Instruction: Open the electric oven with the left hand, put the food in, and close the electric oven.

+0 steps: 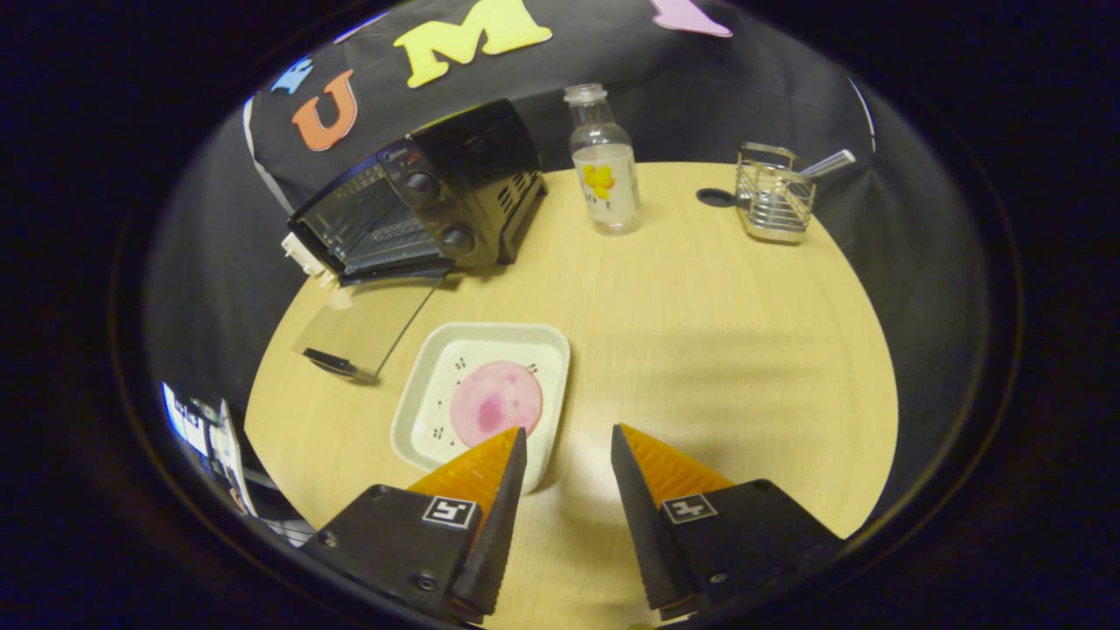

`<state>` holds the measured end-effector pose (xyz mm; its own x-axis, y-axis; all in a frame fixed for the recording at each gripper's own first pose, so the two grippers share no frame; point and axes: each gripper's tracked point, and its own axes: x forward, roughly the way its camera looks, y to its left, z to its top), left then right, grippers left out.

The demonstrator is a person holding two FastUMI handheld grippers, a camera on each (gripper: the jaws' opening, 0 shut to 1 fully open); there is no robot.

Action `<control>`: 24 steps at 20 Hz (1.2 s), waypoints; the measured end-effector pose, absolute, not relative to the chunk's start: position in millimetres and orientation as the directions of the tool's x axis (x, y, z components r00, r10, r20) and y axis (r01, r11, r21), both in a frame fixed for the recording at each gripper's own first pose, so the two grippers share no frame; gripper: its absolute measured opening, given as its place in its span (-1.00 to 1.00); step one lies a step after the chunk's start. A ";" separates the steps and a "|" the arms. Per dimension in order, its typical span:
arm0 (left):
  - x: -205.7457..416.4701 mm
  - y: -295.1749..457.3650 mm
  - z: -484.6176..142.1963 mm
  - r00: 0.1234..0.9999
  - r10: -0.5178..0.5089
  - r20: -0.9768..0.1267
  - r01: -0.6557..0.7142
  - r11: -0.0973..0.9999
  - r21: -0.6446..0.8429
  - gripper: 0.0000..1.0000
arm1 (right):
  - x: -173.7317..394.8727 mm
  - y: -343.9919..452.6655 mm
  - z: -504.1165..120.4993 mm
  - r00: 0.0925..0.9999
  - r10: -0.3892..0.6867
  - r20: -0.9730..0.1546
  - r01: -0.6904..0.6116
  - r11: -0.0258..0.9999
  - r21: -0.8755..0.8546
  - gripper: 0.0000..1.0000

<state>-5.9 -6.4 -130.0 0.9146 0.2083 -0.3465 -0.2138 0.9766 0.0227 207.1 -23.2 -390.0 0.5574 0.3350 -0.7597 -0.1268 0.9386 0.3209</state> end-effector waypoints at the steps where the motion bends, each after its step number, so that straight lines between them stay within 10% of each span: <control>1: -7.2 -7.9 -129.9 0.910 0.220 -0.351 -0.224 0.974 0.029 0.94 | 210.7 -19.6 -393.4 0.549 0.342 -0.763 -0.137 0.937 0.321 0.12; 5: -11.9 -10.6 -130.8 0.895 0.257 -0.365 -0.254 0.966 0.055 0.94 | 226.4 -9.4 -404.0 0.510 0.368 -0.777 -0.164 0.929 0.332 0.01; 14: -14.8 -11.6 -134.7 0.861 0.325 -0.391 -0.326 0.943 0.067 0.94 | 232.6 -11.3 -413.8 0.430 0.318 -0.845 -0.141 0.948 0.285 -0.89; 24: -10.5 -30.3 -129.0 0.872 0.326 -0.364 -0.330 0.943 0.054 0.94 | 222.2 -1.0 -417.3 0.321 0.530 -0.785 -0.033 0.835 0.550 -0.92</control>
<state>-10.5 -30.3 -129.0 0.8725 0.3261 -0.3639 -0.3296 0.9425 0.0545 222.2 -1.0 -417.3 0.3211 0.5297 -0.7851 -0.0329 0.8347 0.5497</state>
